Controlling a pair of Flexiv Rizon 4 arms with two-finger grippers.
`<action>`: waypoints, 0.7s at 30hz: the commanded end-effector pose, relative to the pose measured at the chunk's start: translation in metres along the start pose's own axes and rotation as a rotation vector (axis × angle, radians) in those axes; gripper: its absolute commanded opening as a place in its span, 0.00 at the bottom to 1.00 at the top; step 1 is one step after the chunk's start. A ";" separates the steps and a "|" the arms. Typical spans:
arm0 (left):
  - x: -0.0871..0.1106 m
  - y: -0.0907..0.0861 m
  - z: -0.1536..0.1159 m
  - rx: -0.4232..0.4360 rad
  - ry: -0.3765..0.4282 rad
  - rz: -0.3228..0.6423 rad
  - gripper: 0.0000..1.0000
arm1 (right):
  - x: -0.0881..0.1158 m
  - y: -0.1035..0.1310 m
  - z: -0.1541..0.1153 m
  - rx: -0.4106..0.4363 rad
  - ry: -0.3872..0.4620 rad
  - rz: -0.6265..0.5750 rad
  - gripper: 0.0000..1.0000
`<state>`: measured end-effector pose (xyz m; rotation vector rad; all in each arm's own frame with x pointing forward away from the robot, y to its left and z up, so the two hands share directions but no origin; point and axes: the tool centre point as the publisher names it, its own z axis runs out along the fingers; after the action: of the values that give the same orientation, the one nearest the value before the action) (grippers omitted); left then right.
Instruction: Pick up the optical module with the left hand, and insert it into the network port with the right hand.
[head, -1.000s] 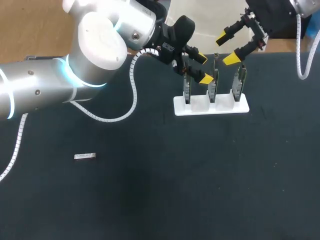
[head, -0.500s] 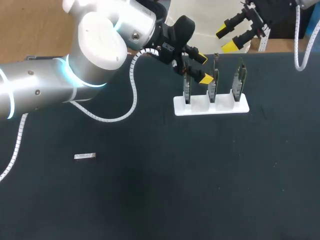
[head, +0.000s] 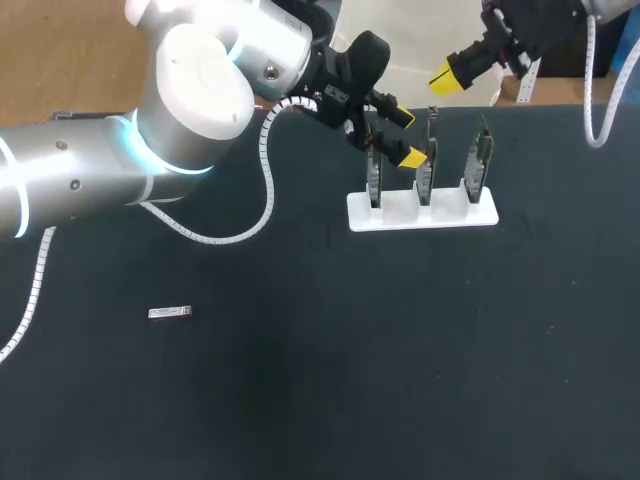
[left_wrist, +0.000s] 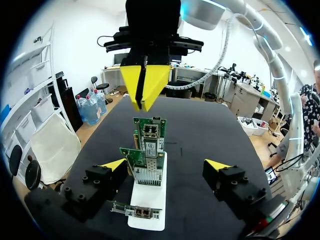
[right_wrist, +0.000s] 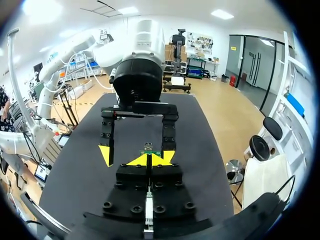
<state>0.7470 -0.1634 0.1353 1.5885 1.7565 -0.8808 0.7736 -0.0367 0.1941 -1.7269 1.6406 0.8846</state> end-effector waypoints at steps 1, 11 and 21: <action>-0.001 0.001 0.001 0.003 0.005 -0.001 1.00 | 0.000 0.002 0.003 0.008 0.001 0.000 0.00; -0.001 0.001 0.001 0.003 0.005 -0.001 1.00 | 0.005 0.002 0.008 -0.006 0.008 0.016 0.00; -0.001 0.001 0.001 0.003 0.005 -0.001 1.00 | 0.011 0.001 0.012 -0.015 0.018 0.034 0.00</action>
<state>0.7470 -0.1634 0.1353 1.5885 1.7565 -0.8808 0.7696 -0.0344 0.1799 -1.7255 1.6832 0.8968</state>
